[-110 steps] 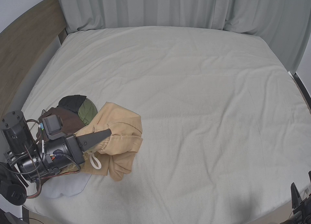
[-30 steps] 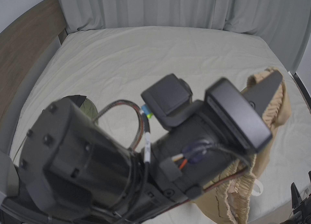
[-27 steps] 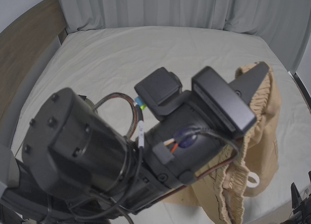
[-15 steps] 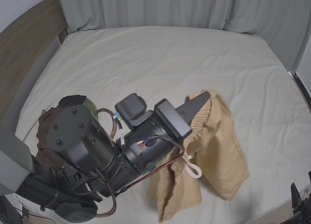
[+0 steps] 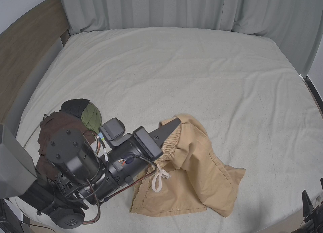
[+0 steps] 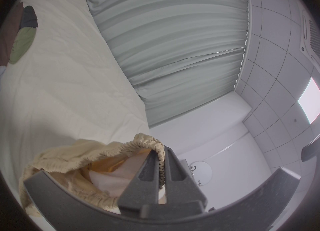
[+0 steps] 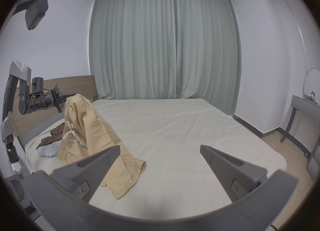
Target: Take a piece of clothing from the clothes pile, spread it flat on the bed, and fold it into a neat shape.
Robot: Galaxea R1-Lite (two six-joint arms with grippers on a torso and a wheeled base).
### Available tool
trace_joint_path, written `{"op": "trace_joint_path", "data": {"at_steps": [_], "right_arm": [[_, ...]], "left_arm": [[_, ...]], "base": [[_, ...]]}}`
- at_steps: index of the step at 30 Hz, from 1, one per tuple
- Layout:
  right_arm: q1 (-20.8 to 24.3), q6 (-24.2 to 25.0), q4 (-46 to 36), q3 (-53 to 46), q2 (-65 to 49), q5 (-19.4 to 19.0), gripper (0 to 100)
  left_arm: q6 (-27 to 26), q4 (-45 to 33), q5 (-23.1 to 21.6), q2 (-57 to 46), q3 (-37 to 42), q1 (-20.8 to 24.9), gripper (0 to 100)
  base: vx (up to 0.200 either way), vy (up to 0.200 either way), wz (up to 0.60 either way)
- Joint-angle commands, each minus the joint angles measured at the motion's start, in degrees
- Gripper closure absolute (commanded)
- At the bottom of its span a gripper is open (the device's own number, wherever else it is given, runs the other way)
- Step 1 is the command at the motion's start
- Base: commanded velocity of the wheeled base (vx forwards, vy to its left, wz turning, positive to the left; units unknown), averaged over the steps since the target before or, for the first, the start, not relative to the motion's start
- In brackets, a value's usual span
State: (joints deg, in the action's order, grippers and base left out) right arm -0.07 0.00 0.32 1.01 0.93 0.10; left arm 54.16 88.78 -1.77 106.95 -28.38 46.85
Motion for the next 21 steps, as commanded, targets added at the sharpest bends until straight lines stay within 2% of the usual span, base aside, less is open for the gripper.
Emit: {"op": "trace_joint_path", "data": {"at_steps": [1, 4, 15, 21], "right_arm": [[0.0, -0.1, 0.0, -1.0, -0.9, 0.0, 0], [0.1, -0.1, 0.0, -1.0, -0.9, 0.0, 0], [0.0, -0.1, 0.0, -1.0, -0.9, 0.0, 0], [0.0, -0.1, 0.0, -1.0, -0.9, 0.0, 0]], "left_arm": [[-1.2, 0.0, 0.1, -0.2, 1.5, -2.7, 100], [-2.0, 0.1, 0.0, -0.3, 2.1, -4.3, 100], [-9.7, 0.2, -0.5, -2.3, 8.0, -14.5, 100], [-14.8, 0.1, -0.5, -1.0, 12.2, -16.9, 100]], "base": [[0.000, 0.000, 0.00], [0.000, 0.000, 0.00], [0.000, 0.000, 0.00], [0.000, 0.000, 0.00]]}}
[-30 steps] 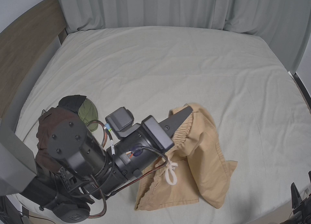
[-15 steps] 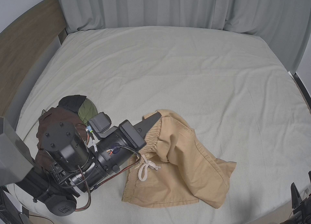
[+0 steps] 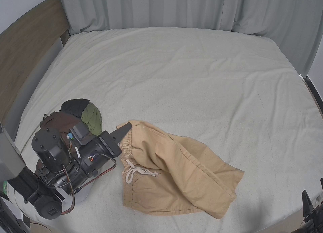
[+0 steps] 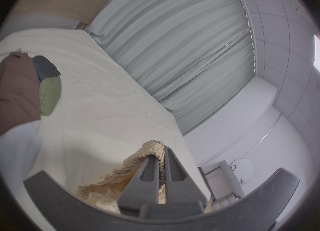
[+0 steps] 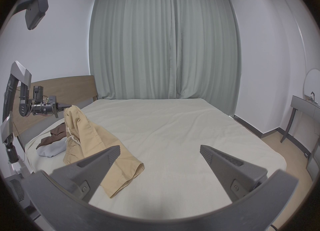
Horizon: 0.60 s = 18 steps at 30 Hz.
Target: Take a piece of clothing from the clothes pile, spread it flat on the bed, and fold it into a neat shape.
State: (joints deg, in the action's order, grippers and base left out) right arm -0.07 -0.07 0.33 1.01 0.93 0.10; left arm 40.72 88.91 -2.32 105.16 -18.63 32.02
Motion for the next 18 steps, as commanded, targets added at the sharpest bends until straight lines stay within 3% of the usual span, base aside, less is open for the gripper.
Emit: {"op": "trace_joint_path", "data": {"at_steps": [1, 18], "right_arm": [[0.0, 0.0, 0.0, -1.0, -0.9, 0.0, 0], [0.0, -0.2, 0.0, -1.0, -0.9, 0.0, 0]], "left_arm": [[-2.5, 0.0, 0.0, 1.8, 2.9, -2.6, 100], [-14.7, 0.0, -0.6, 9.5, 3.0, -9.6, 100]], "base": [[0.000, 0.000, 0.00], [0.000, 0.000, 0.00]]}}
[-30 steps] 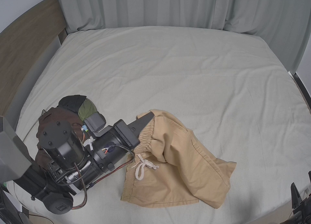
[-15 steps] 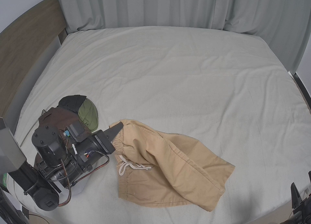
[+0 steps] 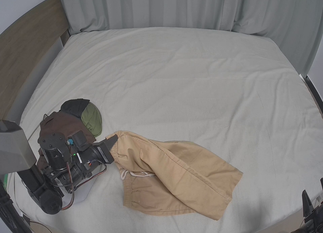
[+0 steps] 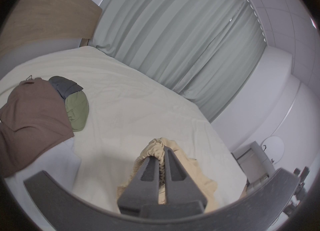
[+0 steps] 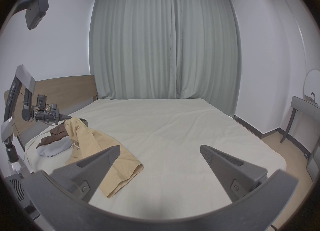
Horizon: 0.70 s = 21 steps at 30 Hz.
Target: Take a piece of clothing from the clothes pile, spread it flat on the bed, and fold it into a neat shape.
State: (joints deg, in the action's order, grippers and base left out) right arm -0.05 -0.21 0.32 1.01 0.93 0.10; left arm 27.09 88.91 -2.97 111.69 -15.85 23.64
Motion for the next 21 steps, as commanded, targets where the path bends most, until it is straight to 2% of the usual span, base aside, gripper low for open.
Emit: {"op": "trace_joint_path", "data": {"at_steps": [1, 21], "right_arm": [[0.0, -0.1, 0.0, -1.0, -0.9, 0.0, 0], [-0.1, -0.2, 0.0, -1.0, -0.9, 0.0, 0]], "left_arm": [[-1.5, 0.0, 0.2, 3.4, 0.1, -1.3, 100], [-1.7, 0.1, -0.1, 4.1, -0.7, -1.0, 100]], "base": [[0.000, 0.000, 0.00], [0.000, 0.000, 0.00]]}}
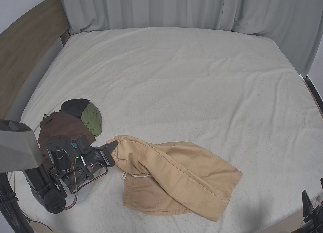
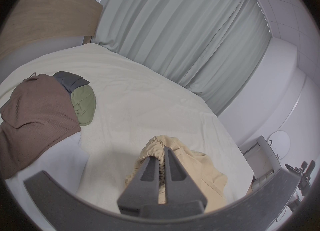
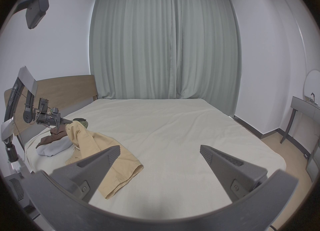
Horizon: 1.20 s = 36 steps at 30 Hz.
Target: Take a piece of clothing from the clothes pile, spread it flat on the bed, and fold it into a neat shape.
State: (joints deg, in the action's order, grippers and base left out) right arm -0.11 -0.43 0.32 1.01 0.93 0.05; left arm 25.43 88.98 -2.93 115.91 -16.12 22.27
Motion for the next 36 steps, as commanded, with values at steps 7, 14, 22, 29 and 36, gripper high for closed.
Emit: {"op": "trace_joint_path", "data": {"at_steps": [7, 14, 22, 29, 36], "right_arm": [[-0.1, 0.0, 0.0, -1.0, -0.9, -0.1, 0], [0.0, 0.0, 0.1, -1.0, -0.9, -1.0, 0], [-0.1, -0.9, 11.1, 7.0, 3.1, -1.5, 0], [1.2, -0.8, 10.7, 11.0, 13.8, -4.5, 0], [1.7, -0.8, 10.6, 12.3, 21.0, -8.3, 0]], "left_arm": [[0.3, 0.1, -0.2, 0.2, -0.5, 0.2, 100], [0.1, 0.1, -0.2, -0.8, -0.8, 0.4, 100], [0.1, 0.1, -0.2, -0.9, -1.0, 0.4, 100], [0.1, 0.1, -0.2, -0.8, -0.8, 1.0, 100], [0.1, 0.1, -0.2, -0.8, -0.6, 1.1, 100]], "base": [[0.000, 0.000, 0.00], [0.000, 0.000, 0.00], [0.000, 0.000, 0.00], [0.000, 0.000, 0.00], [0.000, 0.000, 0.00]]}}
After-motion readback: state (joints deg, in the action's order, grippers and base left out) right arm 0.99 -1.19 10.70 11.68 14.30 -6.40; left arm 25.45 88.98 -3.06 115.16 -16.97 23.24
